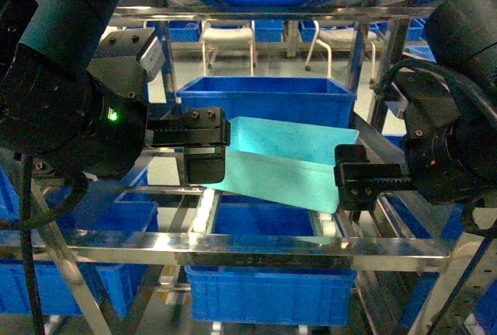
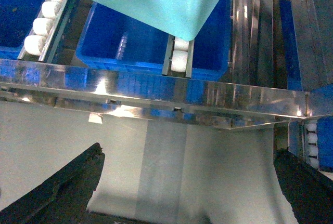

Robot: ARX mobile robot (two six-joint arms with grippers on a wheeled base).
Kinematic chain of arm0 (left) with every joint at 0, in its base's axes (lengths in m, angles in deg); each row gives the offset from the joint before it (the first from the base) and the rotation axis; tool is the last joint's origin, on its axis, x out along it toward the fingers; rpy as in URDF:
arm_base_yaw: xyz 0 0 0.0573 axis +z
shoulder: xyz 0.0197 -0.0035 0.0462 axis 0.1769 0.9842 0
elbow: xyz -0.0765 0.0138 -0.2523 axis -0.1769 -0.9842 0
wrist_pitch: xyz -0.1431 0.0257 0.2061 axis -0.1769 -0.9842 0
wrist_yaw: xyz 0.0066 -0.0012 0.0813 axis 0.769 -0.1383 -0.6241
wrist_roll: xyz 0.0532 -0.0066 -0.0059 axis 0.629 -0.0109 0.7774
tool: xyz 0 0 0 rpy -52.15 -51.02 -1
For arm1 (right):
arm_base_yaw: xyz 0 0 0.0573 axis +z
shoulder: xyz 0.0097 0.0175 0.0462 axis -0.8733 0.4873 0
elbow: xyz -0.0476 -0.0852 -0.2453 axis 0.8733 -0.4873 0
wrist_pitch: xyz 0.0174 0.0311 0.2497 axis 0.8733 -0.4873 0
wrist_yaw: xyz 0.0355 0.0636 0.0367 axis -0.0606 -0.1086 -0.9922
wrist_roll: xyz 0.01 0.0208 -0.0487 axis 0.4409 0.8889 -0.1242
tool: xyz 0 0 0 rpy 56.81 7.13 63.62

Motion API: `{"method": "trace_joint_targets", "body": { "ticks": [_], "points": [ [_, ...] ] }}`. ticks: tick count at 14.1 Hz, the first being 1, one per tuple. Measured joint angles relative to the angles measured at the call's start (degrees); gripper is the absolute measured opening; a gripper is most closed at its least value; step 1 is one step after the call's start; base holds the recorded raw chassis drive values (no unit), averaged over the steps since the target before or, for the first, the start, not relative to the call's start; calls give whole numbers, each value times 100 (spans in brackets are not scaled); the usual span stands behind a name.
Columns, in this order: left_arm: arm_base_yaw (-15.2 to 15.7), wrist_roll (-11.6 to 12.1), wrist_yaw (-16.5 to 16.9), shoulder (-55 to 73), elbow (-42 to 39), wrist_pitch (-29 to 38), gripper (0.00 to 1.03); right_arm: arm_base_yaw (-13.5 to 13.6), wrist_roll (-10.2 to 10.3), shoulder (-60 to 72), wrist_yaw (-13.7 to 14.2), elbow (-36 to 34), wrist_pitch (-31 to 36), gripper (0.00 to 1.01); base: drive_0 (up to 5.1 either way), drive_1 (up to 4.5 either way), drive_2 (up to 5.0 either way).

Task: Organize blue bins on left shelf correctly

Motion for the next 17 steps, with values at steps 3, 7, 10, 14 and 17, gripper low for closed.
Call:
{"method": "trace_joint_targets", "body": {
  "ticks": [3,7,10,14,17],
  "points": [
    [0,0,-2,0,0,0,98,0,0,0,-2,0,-2,98,0,0,0],
    [0,0,-2,0,2,0,98,0,0,0,0,0,0,98,0,0,0],
    [0,0,-2,0,2,0,98,0,0,0,0,0,0,98,0,0,0],
    [0,0,-2,0,2,0,98,0,0,0,0,0,0,98,0,0,0],
    [0,0,-2,0,2,0,98,0,0,0,0,0,-2,98,0,0,0]
  ]
}}
